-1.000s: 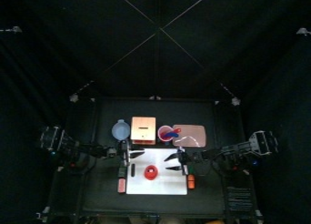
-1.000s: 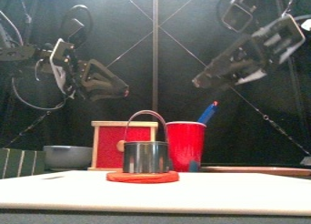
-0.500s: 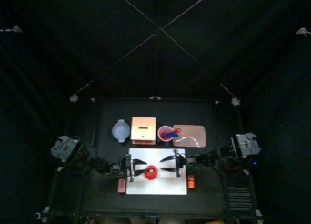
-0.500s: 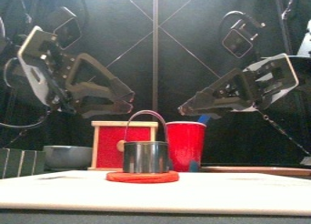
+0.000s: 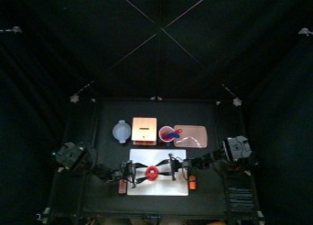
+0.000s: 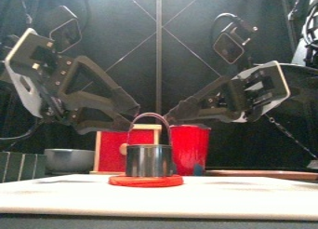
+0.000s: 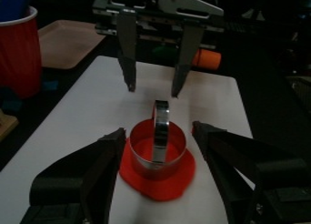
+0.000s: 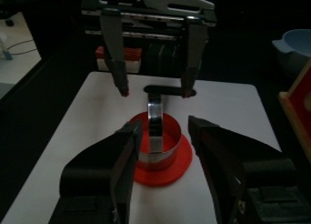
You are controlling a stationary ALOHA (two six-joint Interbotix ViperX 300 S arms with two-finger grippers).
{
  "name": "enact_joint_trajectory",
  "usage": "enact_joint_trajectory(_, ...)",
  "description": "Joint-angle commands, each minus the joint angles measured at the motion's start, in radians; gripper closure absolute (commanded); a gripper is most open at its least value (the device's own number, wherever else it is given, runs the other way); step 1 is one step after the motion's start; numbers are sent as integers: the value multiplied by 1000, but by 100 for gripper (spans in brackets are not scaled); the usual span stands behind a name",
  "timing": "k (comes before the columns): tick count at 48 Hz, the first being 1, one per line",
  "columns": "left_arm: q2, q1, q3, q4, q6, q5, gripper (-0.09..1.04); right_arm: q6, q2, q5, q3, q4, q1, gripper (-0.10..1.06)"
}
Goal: Get the cutter from the drawer then cut the dough then place the extra dough in the bowl
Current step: Cut the dough
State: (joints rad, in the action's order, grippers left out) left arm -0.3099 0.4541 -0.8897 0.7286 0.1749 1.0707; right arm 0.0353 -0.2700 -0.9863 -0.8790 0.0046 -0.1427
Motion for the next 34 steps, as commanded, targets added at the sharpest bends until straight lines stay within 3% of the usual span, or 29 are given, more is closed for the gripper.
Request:
enact_joint_trajectory(1,-12,-20,35,-35,8,-25,1,0,15,8,18,-5,-9,15)
enact_joint_trajectory(20,17,-23,44,-37,97,-51,12,0,69,126,23,5,-48,15)
enact_joint_trajectory(34,18,-23,44,-37,95,-60,14,2,71,173,31,23,-54,15)
